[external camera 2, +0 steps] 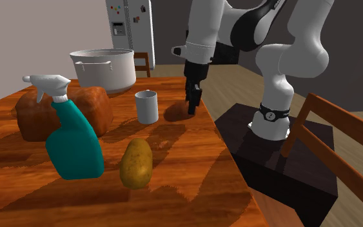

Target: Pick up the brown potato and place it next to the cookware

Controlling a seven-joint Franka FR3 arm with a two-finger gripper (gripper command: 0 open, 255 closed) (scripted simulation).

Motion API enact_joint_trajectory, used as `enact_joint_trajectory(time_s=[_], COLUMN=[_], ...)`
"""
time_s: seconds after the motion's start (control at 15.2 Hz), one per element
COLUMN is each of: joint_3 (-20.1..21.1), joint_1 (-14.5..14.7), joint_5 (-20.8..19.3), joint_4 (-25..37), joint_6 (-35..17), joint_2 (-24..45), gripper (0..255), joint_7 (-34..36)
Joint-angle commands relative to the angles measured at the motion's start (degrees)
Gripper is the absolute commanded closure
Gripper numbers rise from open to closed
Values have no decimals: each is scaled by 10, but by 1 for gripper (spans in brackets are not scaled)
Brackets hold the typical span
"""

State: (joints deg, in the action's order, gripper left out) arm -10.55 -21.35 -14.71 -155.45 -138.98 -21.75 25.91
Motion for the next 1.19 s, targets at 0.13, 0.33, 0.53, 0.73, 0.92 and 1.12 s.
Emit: enact_joint_trajectory(time_s=[0.13, 0.33, 0.53, 0.73, 0.92, 1.12], joint_3=[2, 4, 6, 8, 10, 12], joint_1=[2, 3, 5, 6, 7, 8], joint_5=[5, 9, 12, 16, 19, 22], joint_4=[15, 27, 41, 56, 72, 89], joint_6=[39, 67, 95, 122, 149, 174], joint_2=[-24, -40, -54, -66, -77, -86], gripper=[255, 255, 255, 255, 255, 255], joint_7=[-5, -8, -12, -15, -18, -21])
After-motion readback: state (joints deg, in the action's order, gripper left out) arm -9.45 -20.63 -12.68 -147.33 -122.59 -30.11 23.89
